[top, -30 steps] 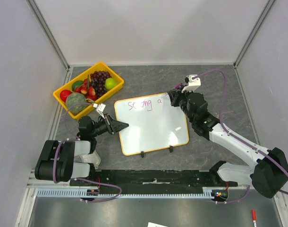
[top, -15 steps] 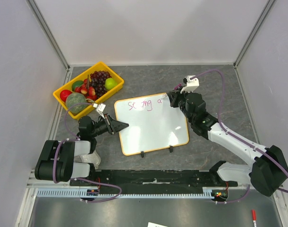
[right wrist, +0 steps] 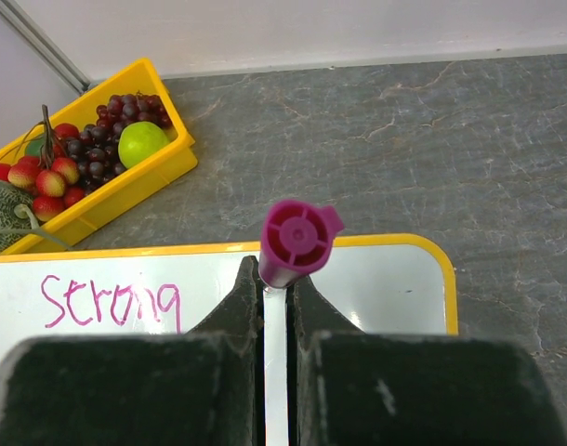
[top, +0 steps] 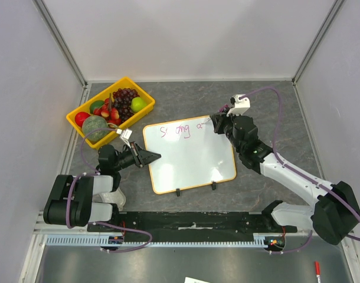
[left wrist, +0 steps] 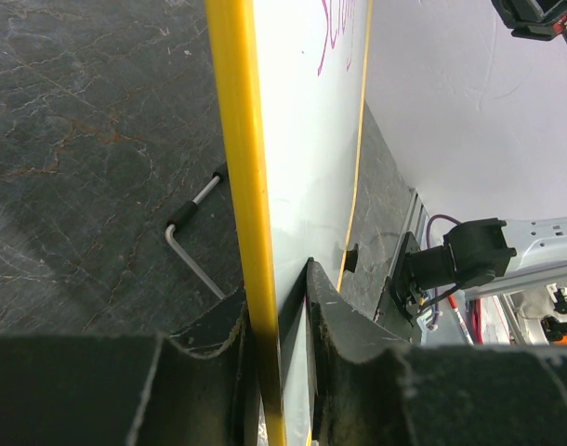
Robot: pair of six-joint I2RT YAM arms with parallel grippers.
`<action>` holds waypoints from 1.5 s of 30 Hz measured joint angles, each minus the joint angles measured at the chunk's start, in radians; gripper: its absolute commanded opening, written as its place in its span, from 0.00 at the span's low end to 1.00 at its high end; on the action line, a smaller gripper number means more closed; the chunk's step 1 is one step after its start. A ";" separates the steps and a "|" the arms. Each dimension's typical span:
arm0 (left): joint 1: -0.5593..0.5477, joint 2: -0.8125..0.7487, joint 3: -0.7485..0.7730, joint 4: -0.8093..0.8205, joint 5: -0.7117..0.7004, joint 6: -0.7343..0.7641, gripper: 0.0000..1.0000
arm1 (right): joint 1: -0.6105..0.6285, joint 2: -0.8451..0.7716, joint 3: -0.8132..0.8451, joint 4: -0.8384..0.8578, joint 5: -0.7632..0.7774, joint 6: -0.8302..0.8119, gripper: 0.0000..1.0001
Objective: Write a sentence on the whiteboard
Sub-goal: Pick up the sentence from the whiteboard.
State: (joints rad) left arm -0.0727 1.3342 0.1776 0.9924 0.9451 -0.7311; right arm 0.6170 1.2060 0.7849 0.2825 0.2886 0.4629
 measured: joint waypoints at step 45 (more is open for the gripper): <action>0.000 0.000 0.001 -0.003 0.001 0.000 0.02 | -0.024 -0.011 -0.002 0.008 0.001 0.027 0.00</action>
State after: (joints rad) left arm -0.0727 1.3342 0.1787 0.9890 0.9459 -0.7311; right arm 0.5934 1.1954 0.7826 0.2909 0.2893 0.4896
